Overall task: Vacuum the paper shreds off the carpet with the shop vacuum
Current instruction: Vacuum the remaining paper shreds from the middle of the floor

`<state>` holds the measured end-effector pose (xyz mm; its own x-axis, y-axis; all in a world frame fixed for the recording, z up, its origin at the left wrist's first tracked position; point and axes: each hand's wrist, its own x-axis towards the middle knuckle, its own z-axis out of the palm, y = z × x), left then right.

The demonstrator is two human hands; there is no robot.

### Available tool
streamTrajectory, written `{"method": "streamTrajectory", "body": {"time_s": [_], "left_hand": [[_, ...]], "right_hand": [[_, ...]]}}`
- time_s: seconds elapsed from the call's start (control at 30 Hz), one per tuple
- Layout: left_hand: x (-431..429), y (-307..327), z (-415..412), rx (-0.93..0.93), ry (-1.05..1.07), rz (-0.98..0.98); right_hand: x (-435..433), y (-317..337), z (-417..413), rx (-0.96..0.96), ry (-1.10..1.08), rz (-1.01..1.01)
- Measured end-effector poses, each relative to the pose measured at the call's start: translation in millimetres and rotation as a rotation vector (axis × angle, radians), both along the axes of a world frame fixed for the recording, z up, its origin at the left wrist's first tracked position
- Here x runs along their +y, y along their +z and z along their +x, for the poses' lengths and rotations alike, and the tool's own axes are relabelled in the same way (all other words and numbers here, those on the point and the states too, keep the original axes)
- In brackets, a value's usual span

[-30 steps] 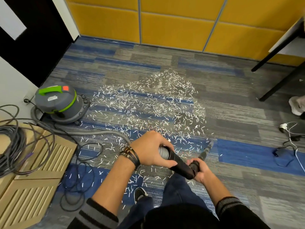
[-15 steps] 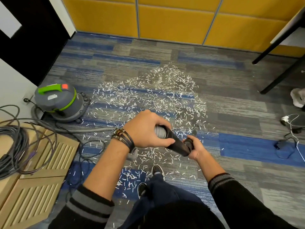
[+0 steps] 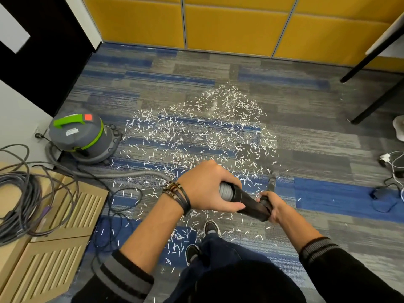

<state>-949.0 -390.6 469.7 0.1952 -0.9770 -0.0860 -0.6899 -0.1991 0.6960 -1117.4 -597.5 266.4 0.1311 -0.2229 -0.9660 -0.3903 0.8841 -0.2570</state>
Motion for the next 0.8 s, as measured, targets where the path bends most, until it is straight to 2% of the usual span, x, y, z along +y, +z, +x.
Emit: {"method": "streamTrajectory", "body": {"time_s": [0.1, 0.23, 0.37, 0.47, 0.7, 0.8], "left_hand": [[-2.5, 7.1, 14.0, 0.036, 0.086, -0.048], [-18.3, 4.6, 11.6, -0.006, 0.058, -0.019], [-38.6, -6.9, 5.4, 0.067, 0.043, 0.023], [-51.1, -9.1, 0.7, 0.046, 0.003, 0.023], [-64.4, -15.5, 8.2, 0.084, 0.132, 0.002], [-73.0, -12.9, 4.2, 0.055, 0.113, -0.054]], "right_hand": [[-10.1, 9.0, 13.4, -0.091, -0.068, 0.009], [-25.3, 7.0, 31.4, -0.135, -0.131, 0.03], [-34.4, -5.2, 19.5, -0.128, -0.154, 0.042], [-40.3, -8.2, 3.2, -0.132, -0.195, 0.051], [-66.6, 1.7, -1.0, -0.04, -0.222, -0.049], [-77.6, 4.5, 10.9, -0.052, -0.217, -0.063]]}}
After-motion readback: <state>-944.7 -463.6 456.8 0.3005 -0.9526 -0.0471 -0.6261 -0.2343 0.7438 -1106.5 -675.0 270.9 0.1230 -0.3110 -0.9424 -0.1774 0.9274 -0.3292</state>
